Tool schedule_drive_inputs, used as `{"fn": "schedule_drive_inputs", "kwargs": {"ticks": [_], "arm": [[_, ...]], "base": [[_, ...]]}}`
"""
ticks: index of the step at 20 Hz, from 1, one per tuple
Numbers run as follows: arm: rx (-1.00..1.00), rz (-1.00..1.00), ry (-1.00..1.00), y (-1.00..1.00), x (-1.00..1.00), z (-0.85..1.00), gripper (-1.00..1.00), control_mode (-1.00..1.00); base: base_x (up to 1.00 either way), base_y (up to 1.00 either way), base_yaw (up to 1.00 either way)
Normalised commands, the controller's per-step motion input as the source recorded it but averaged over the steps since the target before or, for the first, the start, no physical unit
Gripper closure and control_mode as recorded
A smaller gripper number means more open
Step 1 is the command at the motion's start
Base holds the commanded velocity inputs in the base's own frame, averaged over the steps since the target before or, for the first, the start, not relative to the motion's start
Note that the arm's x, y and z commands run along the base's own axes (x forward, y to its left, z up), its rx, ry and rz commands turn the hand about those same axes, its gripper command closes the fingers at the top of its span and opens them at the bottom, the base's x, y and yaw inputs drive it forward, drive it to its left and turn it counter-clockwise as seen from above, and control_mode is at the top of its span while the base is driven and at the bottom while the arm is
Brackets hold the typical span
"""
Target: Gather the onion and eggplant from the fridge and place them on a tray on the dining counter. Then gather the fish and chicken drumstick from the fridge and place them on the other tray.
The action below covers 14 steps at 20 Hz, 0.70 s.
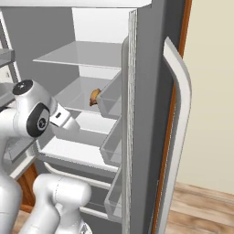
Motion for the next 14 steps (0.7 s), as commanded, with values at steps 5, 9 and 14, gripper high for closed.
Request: {"fn": "schedule_drive_inputs", "kwargs": {"ticks": [5,9,14], "arm": [[-0.05,0.06,-0.07,0.0,0.43,0.23,-1.0,-1.0],[-0.06,0.08,-0.08,0.0,0.79,0.0,-1.0,-1.0],[-0.04,0.08,-0.02,0.0,0.94,0.0,-1.0,-1.0]], "base": [[0.0,0.0,0.0],[0.0,0.0,0.0],[0.0,0.0,0.0]]}}
